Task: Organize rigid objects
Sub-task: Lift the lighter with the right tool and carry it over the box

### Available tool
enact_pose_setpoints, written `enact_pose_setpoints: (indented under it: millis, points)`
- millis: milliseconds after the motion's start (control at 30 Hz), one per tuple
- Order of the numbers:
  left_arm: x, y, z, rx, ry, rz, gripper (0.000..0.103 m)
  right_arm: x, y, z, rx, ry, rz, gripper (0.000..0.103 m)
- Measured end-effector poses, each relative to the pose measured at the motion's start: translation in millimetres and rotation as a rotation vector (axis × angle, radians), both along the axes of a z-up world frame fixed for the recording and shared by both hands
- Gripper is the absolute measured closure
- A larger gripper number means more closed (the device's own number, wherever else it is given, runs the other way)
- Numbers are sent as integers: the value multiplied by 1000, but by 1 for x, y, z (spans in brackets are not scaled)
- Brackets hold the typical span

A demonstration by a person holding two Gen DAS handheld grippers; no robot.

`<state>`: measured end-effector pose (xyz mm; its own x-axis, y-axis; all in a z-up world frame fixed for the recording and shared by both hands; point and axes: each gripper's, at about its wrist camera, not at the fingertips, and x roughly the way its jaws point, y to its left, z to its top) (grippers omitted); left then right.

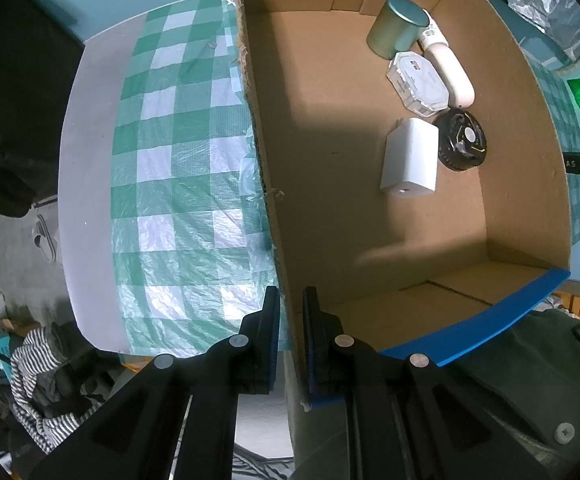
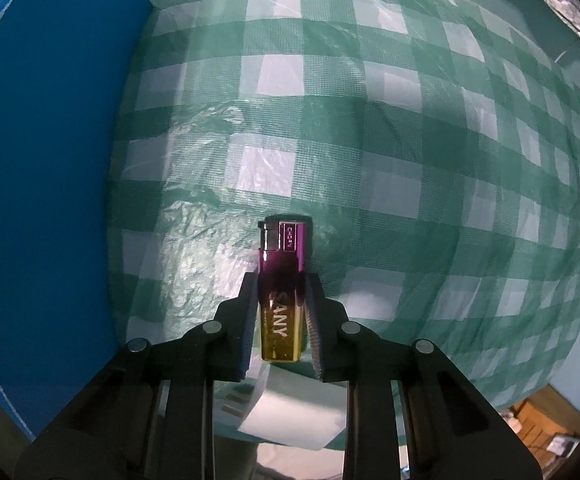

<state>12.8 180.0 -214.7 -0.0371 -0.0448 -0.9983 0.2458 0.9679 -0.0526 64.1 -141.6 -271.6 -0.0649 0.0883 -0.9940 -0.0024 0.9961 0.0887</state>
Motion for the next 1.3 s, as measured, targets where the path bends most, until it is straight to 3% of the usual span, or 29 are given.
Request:
enact_pose_setpoints:
  millis: [333,1300]
  points:
    - [0,-2,1,-2,-1,0,92,0,7,20,14,-6,74,81]
    - [5,-1,3,-7,-5,12,92,31,74,138,85,-150,283,81]
